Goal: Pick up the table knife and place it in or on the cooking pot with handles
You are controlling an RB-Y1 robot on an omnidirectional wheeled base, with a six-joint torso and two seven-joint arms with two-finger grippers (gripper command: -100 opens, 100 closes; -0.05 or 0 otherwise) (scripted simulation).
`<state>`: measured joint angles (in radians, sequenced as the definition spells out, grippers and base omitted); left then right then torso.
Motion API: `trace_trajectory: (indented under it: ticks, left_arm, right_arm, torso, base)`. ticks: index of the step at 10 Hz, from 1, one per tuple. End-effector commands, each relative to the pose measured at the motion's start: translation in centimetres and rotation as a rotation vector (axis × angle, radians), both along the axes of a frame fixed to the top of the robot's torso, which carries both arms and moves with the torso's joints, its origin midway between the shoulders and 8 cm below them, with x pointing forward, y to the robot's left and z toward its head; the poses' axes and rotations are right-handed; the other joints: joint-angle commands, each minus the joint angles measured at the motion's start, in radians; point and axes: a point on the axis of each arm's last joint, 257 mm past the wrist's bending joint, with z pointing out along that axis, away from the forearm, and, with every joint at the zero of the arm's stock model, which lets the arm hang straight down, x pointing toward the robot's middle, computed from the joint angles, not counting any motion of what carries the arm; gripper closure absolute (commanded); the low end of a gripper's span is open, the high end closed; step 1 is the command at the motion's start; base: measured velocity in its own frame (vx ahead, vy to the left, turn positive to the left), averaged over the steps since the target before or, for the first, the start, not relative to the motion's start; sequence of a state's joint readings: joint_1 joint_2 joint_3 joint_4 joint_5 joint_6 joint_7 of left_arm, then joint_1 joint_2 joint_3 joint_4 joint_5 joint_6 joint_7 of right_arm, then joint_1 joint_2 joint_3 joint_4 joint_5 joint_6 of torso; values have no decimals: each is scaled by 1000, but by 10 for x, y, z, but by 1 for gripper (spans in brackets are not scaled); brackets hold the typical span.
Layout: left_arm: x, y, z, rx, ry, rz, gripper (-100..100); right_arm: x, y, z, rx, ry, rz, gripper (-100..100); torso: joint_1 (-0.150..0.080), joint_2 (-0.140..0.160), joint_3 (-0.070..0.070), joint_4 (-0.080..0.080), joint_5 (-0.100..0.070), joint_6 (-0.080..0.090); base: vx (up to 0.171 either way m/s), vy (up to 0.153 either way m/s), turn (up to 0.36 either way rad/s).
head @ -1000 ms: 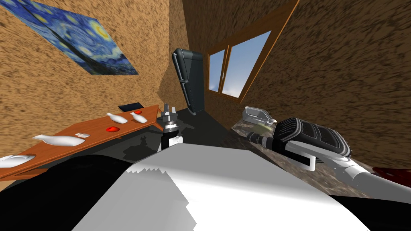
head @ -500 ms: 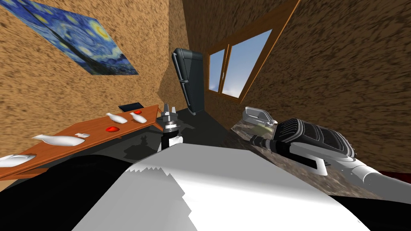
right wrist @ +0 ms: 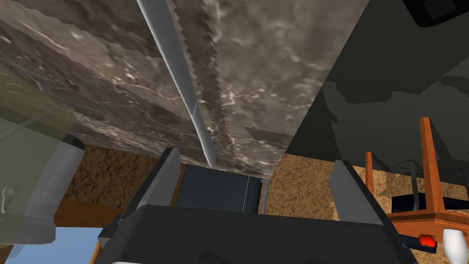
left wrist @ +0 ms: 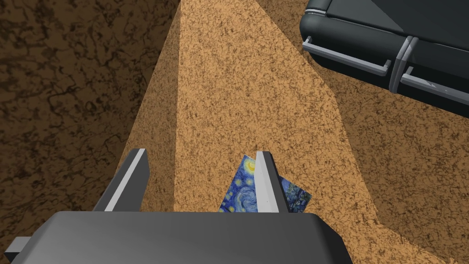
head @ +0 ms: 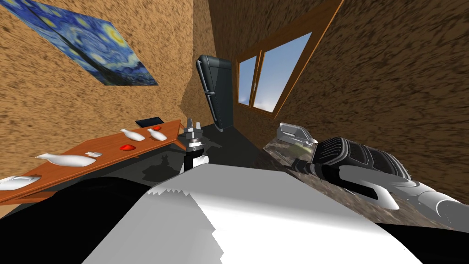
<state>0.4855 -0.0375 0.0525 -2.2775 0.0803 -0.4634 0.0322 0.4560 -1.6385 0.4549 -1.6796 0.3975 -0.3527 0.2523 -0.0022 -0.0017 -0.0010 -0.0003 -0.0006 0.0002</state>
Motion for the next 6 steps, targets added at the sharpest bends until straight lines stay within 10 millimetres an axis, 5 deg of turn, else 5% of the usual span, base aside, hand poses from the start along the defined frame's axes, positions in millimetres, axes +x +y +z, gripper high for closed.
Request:
trace_trajectory:
  ticks: [1, 3, 4, 5, 6]
  left_arm:
    - [0, 0, 0, 0, 0, 0, 0]
    - [0, 0, 0, 0, 0, 0, 0]
    - [0, 0, 0, 0, 0, 0, 0]
    - [0, 0, 0, 0, 0, 0, 0]
    - [0, 0, 0, 0, 0, 0, 0]
  right_arm:
    - [-10, -17, -4, -53, 28, 7, -100]
    - [-11, -19, -4, -61, 33, 8, -100]
    - [-11, -20, -4, -64, 34, 8, 0]
    - [-16, -22, -14, -64, 33, -6, -100]
    - [-19, -24, -19, -64, 34, -14, -100]
  torso:
    - [0, 0, 0, 0, 0, 0]
    - [-1, -1, 0, 0, 0, 0]
    - [1, 0, 0, 0, 0, 0]
    - [1, 1, 1, 0, 0, 0]
    - [2, 1, 0, 0, 0, 0]
  base:
    - [31, -35, 18]
    - [26, -28, 11]
    - [0, 0, 0]
    - [20, 10, 90]
    - [35, 18, 109]
